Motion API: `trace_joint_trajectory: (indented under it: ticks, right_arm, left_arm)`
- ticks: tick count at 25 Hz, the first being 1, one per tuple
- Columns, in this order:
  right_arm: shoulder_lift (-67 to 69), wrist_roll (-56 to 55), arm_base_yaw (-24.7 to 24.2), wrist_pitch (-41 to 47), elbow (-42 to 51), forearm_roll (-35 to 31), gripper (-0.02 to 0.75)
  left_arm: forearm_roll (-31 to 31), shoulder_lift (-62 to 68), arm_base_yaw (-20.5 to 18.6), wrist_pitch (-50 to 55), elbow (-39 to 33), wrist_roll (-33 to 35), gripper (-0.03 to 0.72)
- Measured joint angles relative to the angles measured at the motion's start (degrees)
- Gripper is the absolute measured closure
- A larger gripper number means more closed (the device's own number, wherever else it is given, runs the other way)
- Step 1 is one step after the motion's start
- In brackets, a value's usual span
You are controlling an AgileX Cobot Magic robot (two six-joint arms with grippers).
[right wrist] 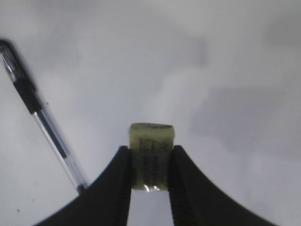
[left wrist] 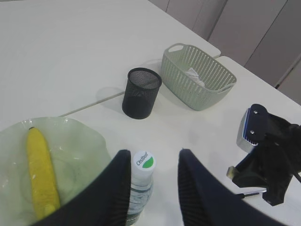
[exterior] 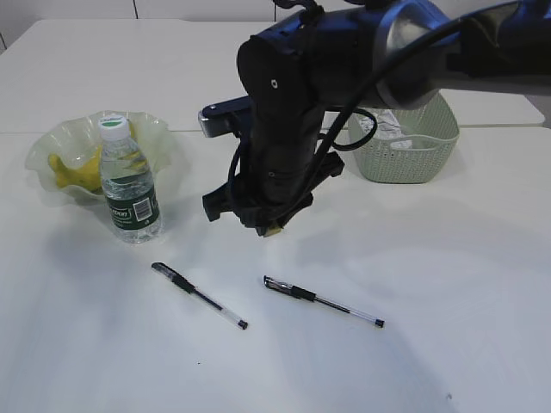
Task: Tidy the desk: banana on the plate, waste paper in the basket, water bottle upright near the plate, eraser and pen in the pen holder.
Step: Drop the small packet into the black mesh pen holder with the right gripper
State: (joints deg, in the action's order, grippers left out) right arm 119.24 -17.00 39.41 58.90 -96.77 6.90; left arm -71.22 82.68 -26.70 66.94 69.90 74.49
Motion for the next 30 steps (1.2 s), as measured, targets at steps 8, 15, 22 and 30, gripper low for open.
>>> trace_joint_trajectory:
  ticks: [8,15,22,30]
  right_arm:
    - [0.40,0.00,-0.10,-8.36,-1.93,4.16,0.561]
    - [0.71,-0.10,-2.18,-11.47,-2.67,5.84,0.561]
    - [0.71,-0.10,-4.34,-16.91,-6.21,8.96,0.561]
    - [0.71,-0.10,-9.39,-26.28,-8.42,10.34,0.561]
  left_arm:
    - [0.00,0.00,0.00,0.00,0.00,0.00,0.455]
    - [0.00,0.00,0.00,0.00,0.00,0.00,0.455]
    - [0.10,0.00,0.00,0.00,0.00,-0.10,0.459]
    - [1.26,0.00,0.00,0.00,0.00,-0.10,0.459]
